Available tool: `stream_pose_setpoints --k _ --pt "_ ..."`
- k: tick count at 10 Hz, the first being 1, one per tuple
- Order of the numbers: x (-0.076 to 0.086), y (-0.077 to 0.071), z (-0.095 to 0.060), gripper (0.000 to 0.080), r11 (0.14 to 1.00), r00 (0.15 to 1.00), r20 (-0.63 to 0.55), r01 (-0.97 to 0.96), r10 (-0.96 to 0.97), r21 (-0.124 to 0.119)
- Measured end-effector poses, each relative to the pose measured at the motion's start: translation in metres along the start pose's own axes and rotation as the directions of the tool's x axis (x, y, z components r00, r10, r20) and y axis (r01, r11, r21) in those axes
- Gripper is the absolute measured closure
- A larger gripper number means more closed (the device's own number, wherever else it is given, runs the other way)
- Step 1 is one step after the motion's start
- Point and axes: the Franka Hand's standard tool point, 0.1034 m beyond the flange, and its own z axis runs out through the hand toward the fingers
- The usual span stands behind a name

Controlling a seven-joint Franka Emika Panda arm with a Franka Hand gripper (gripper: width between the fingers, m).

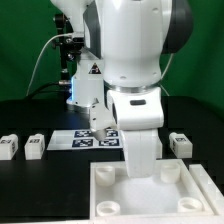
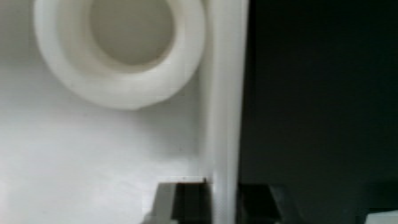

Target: Assemble one leg

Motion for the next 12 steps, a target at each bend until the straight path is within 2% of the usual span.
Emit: stream_pose_setpoints --k 2,5,6,7,8,9,10,11,12 --pt "0.0067 0.001 0.0017 0.0734 1.0 1.0 -0.003 0.005 -0.005 0.0" --pt "0.006 0.0008 0.0016 0.0734 1.0 1.0 -0.003 -0.003 0.003 0.0" --pt "0.0056 0.0005 0.002 0.0677 1.0 1.0 -0.003 -0.004 0.004 0.001" --pt "0.0051 0.0004 0.0023 0.0677 1.0 1.0 -0.003 -0.005 0.005 0.001" --pt "0.0047 0.0004 0.0024 0.0545 1.0 1.0 -0.003 -0.005 0.005 0.002" --pt "0.0045 0.0004 0.0024 0.0362 1.0 1.0 -0.004 -0.006 0.006 0.002" --pt "0.0043 0.0004 0.0024 0.0232 1.0 1.0 -0.004 -0.006 0.006 0.002" --pt "0.0041 0.0004 0.0024 0.0232 1.0 1.0 -0.003 -0.007 0.007 0.002" --pt "0.0039 0.0004 0.0025 0.0164 1.0 1.0 -0.003 -0.007 0.007 0.002"
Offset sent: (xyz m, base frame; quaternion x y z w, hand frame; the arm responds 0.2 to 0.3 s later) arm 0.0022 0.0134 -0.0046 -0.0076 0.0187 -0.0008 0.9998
